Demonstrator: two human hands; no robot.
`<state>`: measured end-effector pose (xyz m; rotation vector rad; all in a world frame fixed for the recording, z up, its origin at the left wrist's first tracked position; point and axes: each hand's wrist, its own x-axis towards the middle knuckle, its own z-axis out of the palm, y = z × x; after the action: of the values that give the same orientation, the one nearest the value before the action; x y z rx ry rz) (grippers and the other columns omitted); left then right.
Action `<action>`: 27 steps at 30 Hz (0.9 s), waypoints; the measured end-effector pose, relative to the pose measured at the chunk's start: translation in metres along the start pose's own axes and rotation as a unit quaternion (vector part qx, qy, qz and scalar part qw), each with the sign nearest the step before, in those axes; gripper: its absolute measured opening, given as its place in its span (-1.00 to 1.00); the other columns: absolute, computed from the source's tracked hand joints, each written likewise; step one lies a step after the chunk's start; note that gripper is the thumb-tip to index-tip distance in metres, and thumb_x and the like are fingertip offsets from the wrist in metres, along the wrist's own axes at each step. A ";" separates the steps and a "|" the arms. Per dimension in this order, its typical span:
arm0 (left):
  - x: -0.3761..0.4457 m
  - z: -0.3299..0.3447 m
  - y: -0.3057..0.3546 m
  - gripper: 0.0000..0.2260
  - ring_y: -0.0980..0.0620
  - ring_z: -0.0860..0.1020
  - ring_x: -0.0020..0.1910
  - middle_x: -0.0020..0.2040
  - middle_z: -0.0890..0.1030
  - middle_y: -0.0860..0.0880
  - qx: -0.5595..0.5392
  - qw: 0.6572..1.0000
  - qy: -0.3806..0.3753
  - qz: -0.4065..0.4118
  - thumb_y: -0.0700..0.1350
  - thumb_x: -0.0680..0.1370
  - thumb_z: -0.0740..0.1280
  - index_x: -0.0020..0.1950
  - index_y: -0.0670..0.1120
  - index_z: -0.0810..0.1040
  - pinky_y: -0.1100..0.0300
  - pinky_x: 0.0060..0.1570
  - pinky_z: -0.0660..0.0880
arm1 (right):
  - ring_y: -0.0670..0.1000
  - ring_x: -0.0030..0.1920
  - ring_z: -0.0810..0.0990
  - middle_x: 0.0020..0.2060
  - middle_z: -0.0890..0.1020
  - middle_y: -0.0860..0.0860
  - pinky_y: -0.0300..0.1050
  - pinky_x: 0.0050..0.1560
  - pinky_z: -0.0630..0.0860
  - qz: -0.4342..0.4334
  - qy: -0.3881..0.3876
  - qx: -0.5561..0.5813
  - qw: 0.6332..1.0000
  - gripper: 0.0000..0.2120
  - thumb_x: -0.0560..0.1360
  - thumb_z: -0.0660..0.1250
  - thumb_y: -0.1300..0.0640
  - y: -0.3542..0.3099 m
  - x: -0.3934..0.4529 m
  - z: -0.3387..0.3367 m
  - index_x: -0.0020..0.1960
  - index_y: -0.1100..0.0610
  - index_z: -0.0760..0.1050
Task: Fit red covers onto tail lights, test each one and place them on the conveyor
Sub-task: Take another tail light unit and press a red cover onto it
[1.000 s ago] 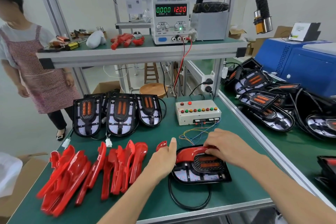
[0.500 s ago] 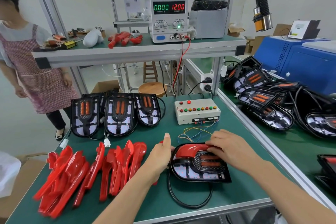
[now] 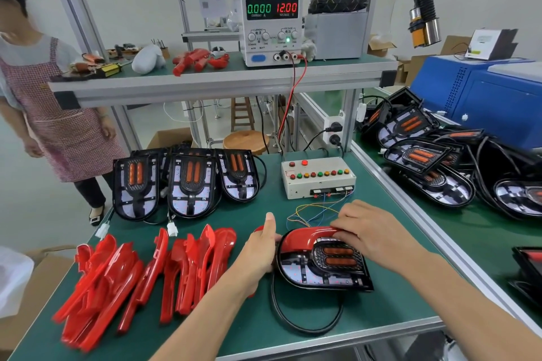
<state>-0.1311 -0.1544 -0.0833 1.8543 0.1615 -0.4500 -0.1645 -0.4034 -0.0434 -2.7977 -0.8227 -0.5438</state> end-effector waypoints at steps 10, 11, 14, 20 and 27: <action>0.010 0.010 -0.005 -0.29 -0.11 0.53 0.32 0.32 0.59 -0.07 -0.017 0.999 0.001 -0.032 0.44 0.58 -0.04 0.35 -0.05 0.54 -0.14 0.43 0.38 | 0.07 -0.02 0.58 -0.08 0.61 -0.03 0.01 -0.03 0.57 0.031 -0.021 0.028 0.999 -0.79 0.59 0.39 0.02 0.003 -0.003 0.018 0.14 0.08 0.68; 0.010 0.012 -0.005 -0.31 -0.09 0.52 0.32 0.32 0.58 -0.04 -0.025 0.999 -0.004 -0.031 0.44 0.56 0.00 0.34 -0.05 0.51 -0.14 0.44 0.36 | 0.06 -0.02 0.58 -0.08 0.61 -0.04 0.00 -0.04 0.58 0.034 -0.019 0.031 0.999 -0.79 0.58 0.39 0.03 0.004 -0.004 0.019 0.14 0.08 0.68; 0.009 0.018 -0.006 -0.31 -0.01 0.58 0.21 0.20 0.63 0.00 -0.046 0.998 -0.030 -0.015 0.50 0.39 0.20 0.22 -0.03 0.51 -0.04 0.34 0.44 | 0.02 -0.01 0.58 -0.06 0.61 -0.08 -0.08 -0.02 0.57 0.047 -0.014 0.042 0.998 -0.78 0.56 0.43 0.05 0.008 -0.007 0.021 0.18 0.06 0.66; 0.006 0.027 -0.008 -0.46 0.08 0.61 0.06 0.06 0.65 0.01 -0.043 0.998 -0.015 0.046 0.37 0.37 0.41 0.10 -0.01 0.50 0.17 0.05 0.52 | -0.02 0.01 0.57 -0.05 0.60 -0.08 -0.04 0.09 0.54 0.098 -0.005 0.119 0.988 -0.80 0.53 0.46 0.16 0.015 -0.013 0.027 0.16 0.08 0.68; -0.001 0.029 -0.013 -0.64 0.11 0.60 0.01 0.04 0.65 0.01 -0.053 0.995 0.013 0.087 0.22 0.53 0.44 0.10 -0.02 0.52 0.27 -0.09 0.45 | -0.08 0.06 0.53 -0.01 0.55 -0.09 -0.19 0.15 0.45 0.147 0.003 0.171 0.974 -0.71 0.59 0.39 0.20 0.013 -0.025 0.035 0.29 0.02 0.64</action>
<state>-0.1430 -0.1776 -0.1019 1.7538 0.0395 -0.2905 -0.1669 -0.4172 -0.0862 -2.5299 -0.4350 -0.3243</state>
